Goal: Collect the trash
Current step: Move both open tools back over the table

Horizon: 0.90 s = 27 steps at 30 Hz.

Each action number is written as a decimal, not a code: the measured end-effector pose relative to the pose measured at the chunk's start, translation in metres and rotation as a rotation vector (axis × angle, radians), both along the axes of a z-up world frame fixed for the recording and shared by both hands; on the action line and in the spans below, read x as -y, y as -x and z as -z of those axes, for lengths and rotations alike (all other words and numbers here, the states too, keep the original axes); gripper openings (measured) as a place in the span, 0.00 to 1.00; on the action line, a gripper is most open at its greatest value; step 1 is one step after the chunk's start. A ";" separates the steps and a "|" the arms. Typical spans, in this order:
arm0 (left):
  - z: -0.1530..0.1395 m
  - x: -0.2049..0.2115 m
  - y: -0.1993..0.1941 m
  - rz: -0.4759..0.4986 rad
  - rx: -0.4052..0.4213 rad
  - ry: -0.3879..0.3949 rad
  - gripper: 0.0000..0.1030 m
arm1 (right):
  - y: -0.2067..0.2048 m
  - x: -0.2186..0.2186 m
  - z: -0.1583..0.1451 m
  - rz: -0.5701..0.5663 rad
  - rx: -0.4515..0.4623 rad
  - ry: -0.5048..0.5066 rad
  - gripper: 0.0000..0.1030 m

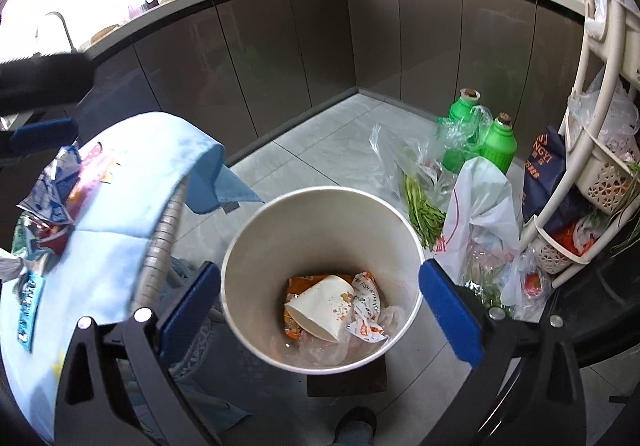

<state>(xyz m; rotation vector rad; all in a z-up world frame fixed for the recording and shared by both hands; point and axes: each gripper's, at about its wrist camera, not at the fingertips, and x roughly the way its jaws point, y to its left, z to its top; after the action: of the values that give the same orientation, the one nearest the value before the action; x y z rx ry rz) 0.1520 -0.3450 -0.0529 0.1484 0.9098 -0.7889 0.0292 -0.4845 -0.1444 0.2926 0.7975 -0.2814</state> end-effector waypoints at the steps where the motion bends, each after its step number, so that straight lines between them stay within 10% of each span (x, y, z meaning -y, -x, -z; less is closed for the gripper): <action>1: -0.004 -0.007 0.004 -0.009 0.008 0.003 0.92 | 0.002 -0.004 -0.006 -0.004 0.005 0.006 0.96; 27: -0.064 -0.231 0.078 -0.335 0.117 0.042 0.92 | 0.022 -0.137 -0.109 -0.235 0.082 0.140 0.97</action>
<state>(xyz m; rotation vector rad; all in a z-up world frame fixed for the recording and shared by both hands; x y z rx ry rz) 0.0738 -0.1138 0.0116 0.0035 0.7802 -0.4822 0.0072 -0.3471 -0.0356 0.0768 0.7198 -0.1032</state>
